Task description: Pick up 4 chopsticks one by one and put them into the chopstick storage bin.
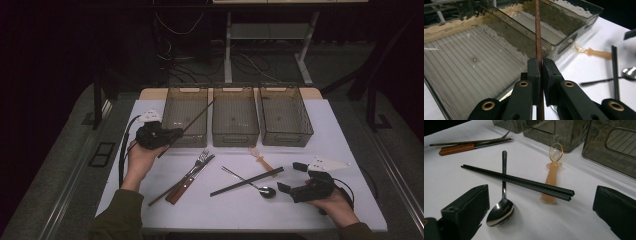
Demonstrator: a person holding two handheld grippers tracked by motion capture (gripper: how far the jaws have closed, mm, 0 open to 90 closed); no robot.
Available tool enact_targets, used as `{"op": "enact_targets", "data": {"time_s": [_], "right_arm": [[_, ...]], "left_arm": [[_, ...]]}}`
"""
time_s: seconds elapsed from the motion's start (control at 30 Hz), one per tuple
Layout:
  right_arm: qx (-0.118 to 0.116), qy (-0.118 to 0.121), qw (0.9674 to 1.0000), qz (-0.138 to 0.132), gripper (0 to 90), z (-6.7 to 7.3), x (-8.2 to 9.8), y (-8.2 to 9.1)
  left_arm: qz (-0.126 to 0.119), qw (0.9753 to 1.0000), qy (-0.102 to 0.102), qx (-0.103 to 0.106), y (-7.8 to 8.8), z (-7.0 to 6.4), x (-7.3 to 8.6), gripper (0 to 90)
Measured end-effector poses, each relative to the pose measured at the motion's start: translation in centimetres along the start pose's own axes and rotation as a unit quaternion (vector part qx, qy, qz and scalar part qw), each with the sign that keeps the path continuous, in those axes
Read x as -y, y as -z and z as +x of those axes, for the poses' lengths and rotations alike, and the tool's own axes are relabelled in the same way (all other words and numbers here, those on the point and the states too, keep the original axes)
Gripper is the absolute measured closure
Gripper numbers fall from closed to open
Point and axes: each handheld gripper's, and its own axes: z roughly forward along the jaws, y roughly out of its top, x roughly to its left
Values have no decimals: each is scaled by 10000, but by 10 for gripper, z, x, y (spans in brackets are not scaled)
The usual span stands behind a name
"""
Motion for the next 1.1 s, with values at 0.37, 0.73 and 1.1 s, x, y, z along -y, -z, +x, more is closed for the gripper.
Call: {"op": "enact_targets", "data": {"time_s": [0.37,0.73,1.1], "right_arm": [[-17,4,10000,-19,9,-1,0,1],[-12,-28,10000,-60,9,-1,0,2],[-41,-35,9999,-91,9,0,-1,3]], "left_arm": [[-77,9996,210,-167,-13,15,-21,843],[-28,9967,510,-624,-29,32,-39,843],[232,9910,559,-1190,-48,49,-43,843]]}}
